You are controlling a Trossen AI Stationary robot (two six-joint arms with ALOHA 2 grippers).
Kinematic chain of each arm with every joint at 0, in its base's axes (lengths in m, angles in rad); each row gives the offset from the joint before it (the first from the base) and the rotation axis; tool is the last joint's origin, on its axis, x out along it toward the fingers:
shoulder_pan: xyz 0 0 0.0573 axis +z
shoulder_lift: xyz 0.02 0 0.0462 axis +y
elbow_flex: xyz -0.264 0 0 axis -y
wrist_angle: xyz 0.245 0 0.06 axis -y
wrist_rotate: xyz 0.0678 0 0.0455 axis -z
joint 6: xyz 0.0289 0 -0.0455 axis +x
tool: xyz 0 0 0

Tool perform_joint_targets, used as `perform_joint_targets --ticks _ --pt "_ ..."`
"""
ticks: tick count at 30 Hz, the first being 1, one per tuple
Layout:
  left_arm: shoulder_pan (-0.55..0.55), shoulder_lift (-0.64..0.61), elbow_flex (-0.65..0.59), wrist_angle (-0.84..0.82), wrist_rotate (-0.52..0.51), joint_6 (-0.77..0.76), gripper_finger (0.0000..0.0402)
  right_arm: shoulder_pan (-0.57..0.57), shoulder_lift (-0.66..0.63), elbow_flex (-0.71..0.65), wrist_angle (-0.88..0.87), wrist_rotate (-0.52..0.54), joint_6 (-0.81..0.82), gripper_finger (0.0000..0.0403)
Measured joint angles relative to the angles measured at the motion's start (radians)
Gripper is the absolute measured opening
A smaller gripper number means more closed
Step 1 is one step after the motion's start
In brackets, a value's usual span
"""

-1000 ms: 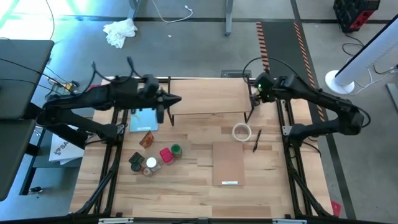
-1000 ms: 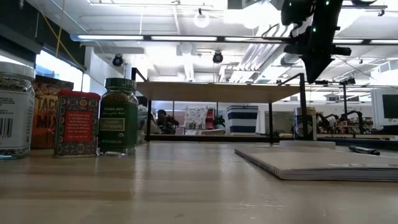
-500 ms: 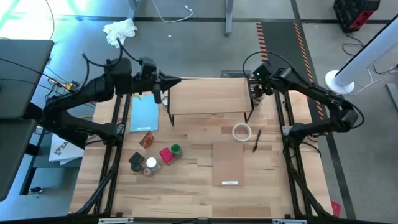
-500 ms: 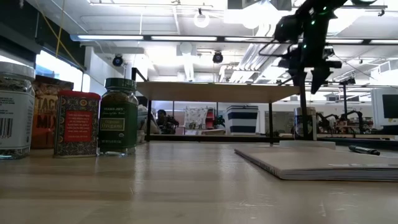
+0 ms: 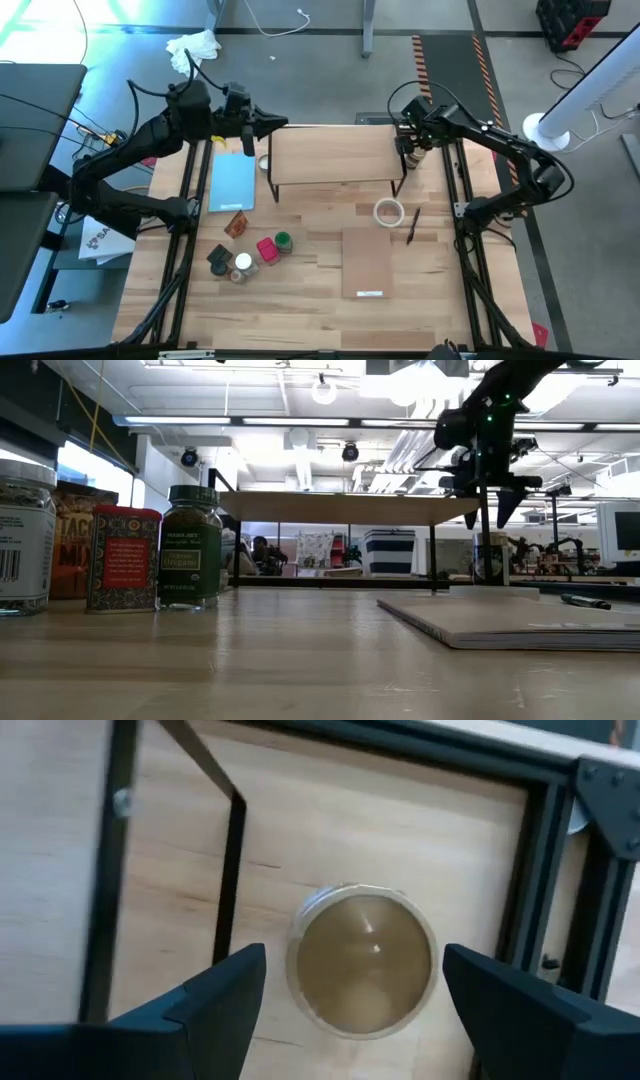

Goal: Shelf spices
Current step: Move the brown seasoning bottle to the middle left of the table

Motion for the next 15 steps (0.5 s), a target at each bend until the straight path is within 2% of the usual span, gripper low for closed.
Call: perform_joint_targets --ticks 9,15 --pt "0.007 0.000 0.000 -0.001 0.000 0.000 0.0000 -0.065 0.008 0.000 0.019 -0.002 0.000 0.0303" --pt "0.007 0.000 0.000 -0.002 0.000 -0.007 0.0000 -0.077 0.026 -0.002 0.057 -0.078 0.020 0.0303"
